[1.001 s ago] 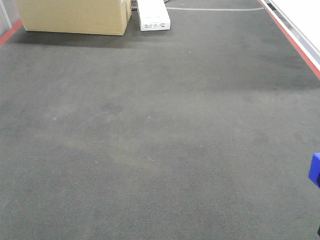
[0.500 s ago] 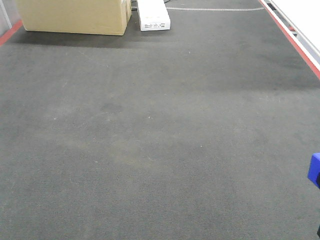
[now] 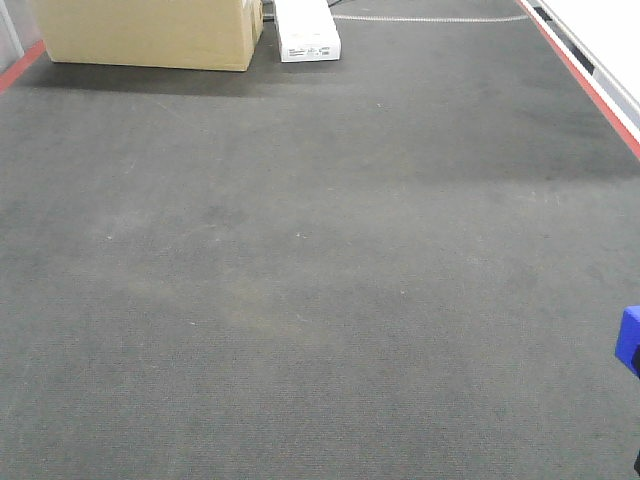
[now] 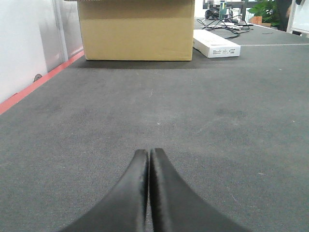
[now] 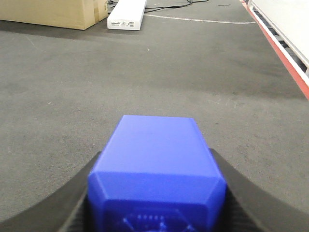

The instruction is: Pour parts from conveyor to right shelf

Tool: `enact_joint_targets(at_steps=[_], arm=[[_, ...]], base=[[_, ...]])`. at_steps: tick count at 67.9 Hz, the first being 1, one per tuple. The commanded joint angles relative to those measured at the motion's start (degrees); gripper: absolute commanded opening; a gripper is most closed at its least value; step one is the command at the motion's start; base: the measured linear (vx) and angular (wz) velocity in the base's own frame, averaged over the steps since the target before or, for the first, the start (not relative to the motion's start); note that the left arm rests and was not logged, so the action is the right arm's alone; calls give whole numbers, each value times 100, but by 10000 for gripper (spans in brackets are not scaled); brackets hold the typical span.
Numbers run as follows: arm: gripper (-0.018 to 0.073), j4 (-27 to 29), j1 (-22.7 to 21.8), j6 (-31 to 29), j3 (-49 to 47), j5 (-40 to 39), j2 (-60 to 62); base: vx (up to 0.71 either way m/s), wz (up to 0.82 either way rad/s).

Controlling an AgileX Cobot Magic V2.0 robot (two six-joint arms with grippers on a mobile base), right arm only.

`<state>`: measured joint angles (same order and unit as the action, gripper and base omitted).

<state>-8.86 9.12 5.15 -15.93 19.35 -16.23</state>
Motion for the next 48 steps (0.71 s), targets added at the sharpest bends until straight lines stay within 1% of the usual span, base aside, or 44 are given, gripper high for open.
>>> enact_joint_targets(at_steps=[1,32,48], arm=[[-6,-72,0,-6,-171,-477,-43],[-6,-72,0,-6,-171,-477,-43],[-6,-72,0,-6,-171,-477,-43]], base=[[0,0],[0,0],[-8,1]])
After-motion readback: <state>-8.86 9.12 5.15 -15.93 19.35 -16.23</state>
